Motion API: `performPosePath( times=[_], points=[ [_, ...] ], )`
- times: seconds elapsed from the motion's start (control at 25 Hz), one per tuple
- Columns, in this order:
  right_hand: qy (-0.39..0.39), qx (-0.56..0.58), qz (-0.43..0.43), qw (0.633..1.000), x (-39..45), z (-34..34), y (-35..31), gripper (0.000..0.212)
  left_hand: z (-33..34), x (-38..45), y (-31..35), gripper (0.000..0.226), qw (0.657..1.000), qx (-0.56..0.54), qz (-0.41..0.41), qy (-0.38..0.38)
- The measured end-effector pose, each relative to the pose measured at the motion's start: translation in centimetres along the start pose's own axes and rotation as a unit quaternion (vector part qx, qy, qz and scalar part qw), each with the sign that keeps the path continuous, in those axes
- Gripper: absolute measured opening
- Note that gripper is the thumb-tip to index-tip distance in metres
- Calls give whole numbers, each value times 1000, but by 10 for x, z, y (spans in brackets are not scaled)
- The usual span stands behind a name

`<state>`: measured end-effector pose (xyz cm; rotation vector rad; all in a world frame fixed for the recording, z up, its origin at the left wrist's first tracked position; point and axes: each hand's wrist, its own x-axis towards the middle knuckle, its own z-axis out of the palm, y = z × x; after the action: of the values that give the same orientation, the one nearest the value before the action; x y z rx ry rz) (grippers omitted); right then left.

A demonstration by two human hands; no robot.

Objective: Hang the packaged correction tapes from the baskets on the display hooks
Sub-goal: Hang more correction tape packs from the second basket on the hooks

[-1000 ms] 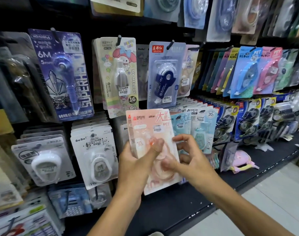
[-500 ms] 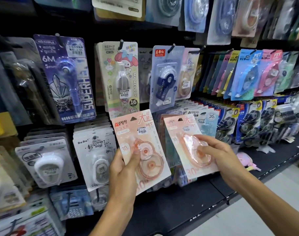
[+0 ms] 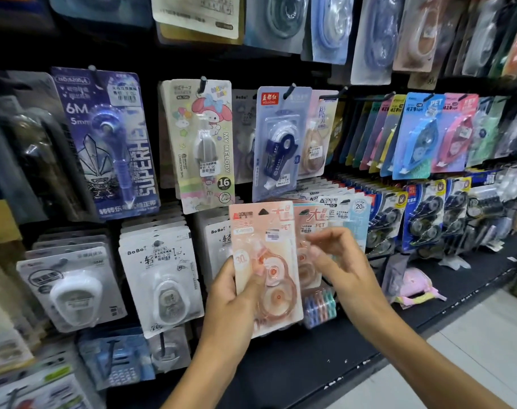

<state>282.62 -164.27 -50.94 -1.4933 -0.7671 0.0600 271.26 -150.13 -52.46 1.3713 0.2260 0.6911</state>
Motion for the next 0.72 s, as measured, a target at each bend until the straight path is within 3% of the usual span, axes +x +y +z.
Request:
performPosePath(
  times=[0.12, 0.24, 0.32, 0.44, 0.56, 0.72],
  points=[
    [-40, 82, 36, 995, -4, 2, 7, 47, 9, 6, -5, 23, 996, 39, 5, -74],
    [0, 111, 84, 990, 4, -1, 16, 30, 15, 10, -8, 22, 983, 124, -8, -138],
    [56, 142, 119, 981, 16, -6, 21, 34, 13, 15, -8, 15, 954, 274, 28, -114],
    [121, 100, 154, 975, 41, -15, 21, 43, 2, 19, -4, 29, 860, 491, 120, -71],
    [103, 82, 160, 978, 59, -22, 20, 42, -9, 21, -6, 41, 828, 542, 130, -70],
    [50, 97, 175, 979, 64, -28, 18, 41, -13, 19, -9, 46, 809, 570, 121, -72]
  ],
)
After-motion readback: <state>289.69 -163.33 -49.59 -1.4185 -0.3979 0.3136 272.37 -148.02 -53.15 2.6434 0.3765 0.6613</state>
